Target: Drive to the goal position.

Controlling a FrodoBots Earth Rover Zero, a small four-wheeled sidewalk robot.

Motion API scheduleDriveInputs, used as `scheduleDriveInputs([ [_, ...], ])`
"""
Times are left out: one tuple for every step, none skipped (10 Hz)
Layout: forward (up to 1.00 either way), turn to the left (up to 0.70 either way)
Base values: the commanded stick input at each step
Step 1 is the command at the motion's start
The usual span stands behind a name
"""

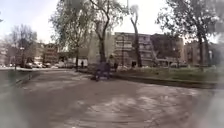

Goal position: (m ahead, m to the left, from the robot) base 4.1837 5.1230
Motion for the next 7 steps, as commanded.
scheduleDriveInputs([
  [1.0, 0.27],
  [1.0, 0.27],
  [1.0, 0.27],
  [1.0, 0.27],
  [1.0, 0.27],
  [1.0, 0.27],
  [1.0, 0.27],
])
